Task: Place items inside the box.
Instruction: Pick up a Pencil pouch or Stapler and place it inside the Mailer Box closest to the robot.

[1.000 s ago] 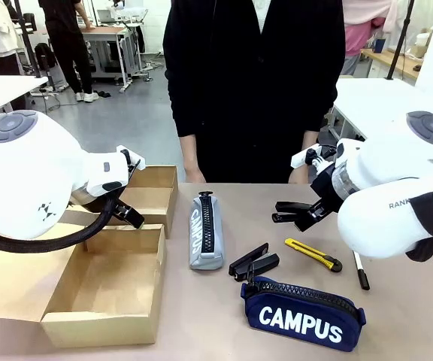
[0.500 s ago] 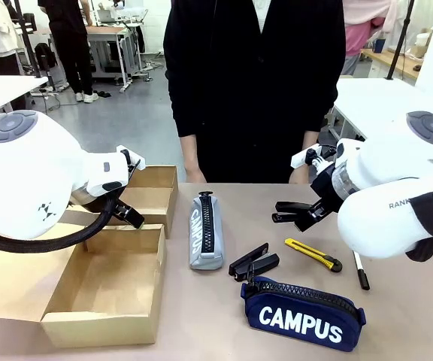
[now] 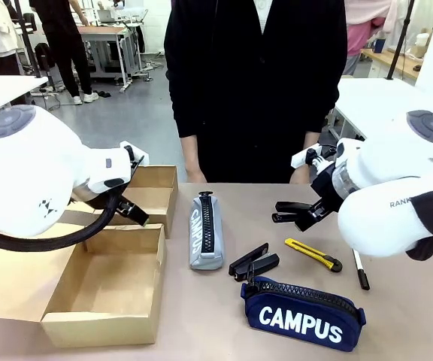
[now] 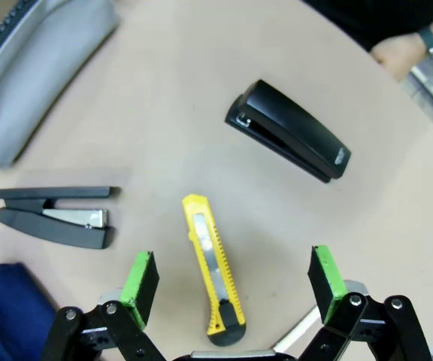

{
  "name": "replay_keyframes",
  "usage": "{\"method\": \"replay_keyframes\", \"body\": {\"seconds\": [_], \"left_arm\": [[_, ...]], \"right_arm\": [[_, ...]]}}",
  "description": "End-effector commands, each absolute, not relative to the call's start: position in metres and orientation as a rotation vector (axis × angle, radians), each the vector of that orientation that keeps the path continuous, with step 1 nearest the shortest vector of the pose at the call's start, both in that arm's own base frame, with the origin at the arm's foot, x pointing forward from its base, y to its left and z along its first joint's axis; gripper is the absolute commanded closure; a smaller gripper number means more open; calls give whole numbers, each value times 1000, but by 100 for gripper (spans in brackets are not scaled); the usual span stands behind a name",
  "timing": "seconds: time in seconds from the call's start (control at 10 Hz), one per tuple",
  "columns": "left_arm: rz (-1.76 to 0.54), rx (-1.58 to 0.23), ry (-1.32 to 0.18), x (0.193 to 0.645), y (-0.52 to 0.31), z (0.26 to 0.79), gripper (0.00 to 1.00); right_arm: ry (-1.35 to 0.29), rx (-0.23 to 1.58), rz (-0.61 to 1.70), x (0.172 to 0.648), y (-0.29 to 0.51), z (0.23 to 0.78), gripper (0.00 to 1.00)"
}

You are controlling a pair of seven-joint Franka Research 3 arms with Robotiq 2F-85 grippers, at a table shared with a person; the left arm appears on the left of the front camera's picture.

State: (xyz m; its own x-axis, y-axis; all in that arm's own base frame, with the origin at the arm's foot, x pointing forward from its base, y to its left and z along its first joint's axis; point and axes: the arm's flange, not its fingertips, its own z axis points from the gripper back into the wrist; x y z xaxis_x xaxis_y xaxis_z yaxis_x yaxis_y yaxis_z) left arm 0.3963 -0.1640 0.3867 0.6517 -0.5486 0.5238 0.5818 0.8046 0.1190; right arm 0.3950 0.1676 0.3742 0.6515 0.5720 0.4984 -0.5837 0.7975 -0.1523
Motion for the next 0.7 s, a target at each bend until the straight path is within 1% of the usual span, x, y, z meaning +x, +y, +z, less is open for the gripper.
{"method": "replay_keyframes", "body": {"seconds": [0.0,0.1,0.2,0.3,0.4,0.5,0.6], "left_arm": [[-594,-177,-571,363,-153,450,0],[-443,-197,-539,345,-151,487,0],[-383,-229,-577,325,-139,517,0],[-356,-306,-564,311,-121,537,0],[-328,-430,-531,305,-86,554,0],[-279,-581,-521,304,-40,565,0],[-154,-751,-539,304,16,568,0]], "right_arm": [[-534,123,610,375,152,435,0],[-532,131,438,358,143,472,0],[-507,277,367,334,126,507,0],[-485,418,288,311,100,532,0],[-501,583,206,285,60,548,0],[-551,694,121,264,16,553,0],[-585,840,22,253,-37,548,0]]}}
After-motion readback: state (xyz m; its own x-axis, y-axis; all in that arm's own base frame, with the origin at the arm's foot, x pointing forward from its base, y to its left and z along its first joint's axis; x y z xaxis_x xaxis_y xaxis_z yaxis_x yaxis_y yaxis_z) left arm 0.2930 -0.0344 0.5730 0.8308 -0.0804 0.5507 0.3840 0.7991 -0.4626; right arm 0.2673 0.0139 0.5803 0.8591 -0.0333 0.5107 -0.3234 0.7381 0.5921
